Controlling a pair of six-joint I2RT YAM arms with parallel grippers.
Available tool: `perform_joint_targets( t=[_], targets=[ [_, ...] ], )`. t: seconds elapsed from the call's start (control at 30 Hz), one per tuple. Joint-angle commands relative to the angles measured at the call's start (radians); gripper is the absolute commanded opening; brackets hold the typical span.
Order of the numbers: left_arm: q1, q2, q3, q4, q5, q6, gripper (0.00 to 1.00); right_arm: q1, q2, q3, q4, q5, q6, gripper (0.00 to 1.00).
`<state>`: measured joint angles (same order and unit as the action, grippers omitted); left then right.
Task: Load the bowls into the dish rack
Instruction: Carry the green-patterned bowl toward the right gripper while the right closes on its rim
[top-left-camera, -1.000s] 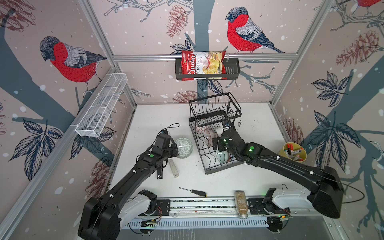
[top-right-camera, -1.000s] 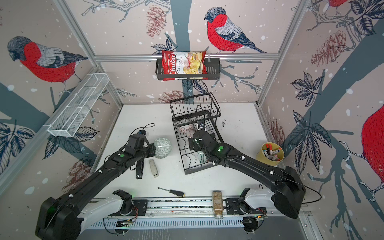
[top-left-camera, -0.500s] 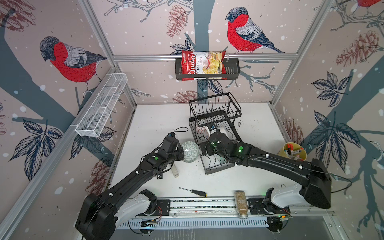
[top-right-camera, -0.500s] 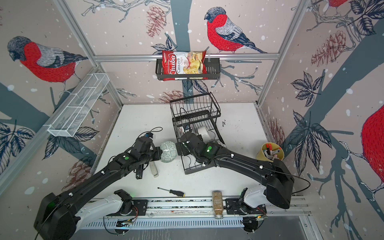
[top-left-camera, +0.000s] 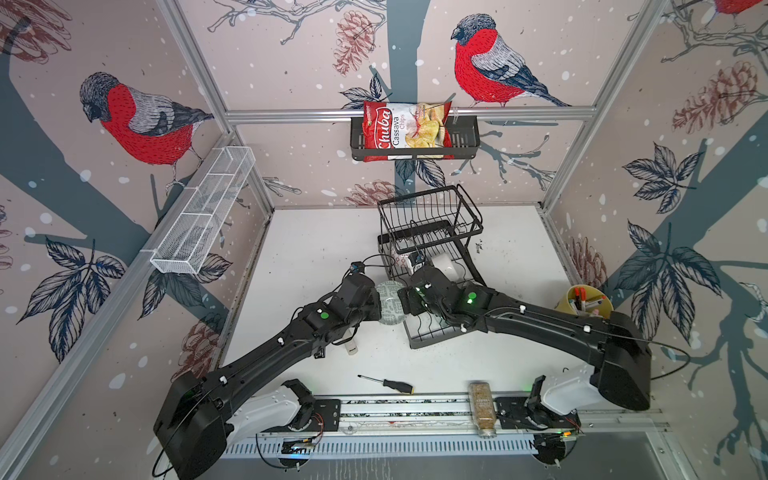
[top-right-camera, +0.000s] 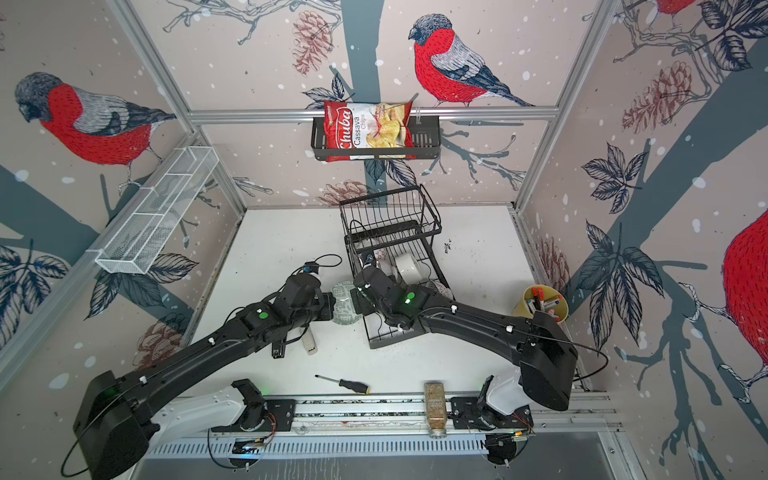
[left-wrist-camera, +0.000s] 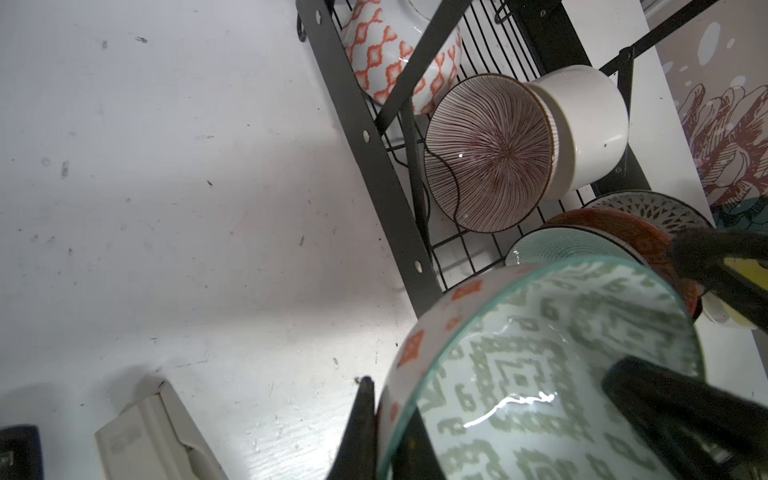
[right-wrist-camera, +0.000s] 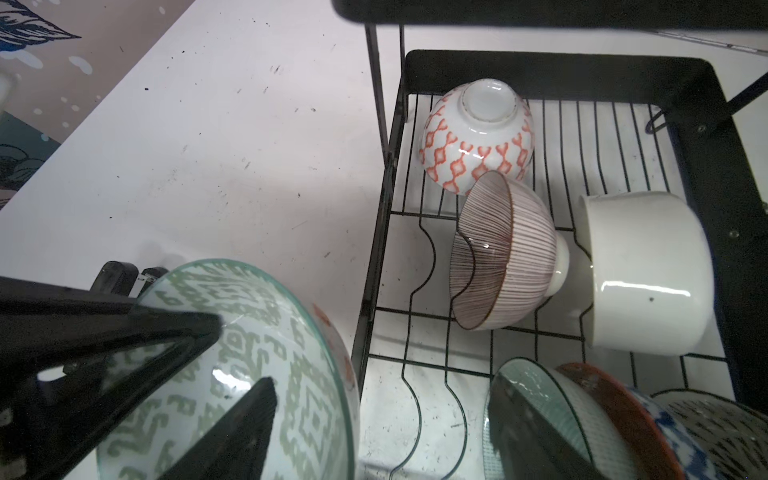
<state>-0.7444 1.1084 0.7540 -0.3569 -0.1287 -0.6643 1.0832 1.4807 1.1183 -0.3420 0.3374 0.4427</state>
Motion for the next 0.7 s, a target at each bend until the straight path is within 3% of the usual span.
perform_joint_targets(
  t=[0.0, 0.2, 0.37, 0.67],
  targets=[
    [-0.021, 0.018, 0.028, 0.010, -0.034, -0.020, 0.00, 0.001, 0.003, 0.011, -0.021, 0.024, 0.022, 0.75],
    [-0.041, 0.036, 0.053, 0.021, -0.033, -0.014, 0.00, 0.001, -0.004, 0.004, -0.036, 0.063, 0.024, 0.52],
    [-0.041, 0.048, 0.062, 0.023, -0.024, -0.008, 0.00, 0.001, -0.013, -0.002, -0.031, 0.073, 0.021, 0.46],
    [-0.041, 0.059, 0.067, 0.035, -0.011, -0.001, 0.00, 0.000, -0.001, -0.003, -0.028, 0.072, 0.012, 0.24]
  ],
)
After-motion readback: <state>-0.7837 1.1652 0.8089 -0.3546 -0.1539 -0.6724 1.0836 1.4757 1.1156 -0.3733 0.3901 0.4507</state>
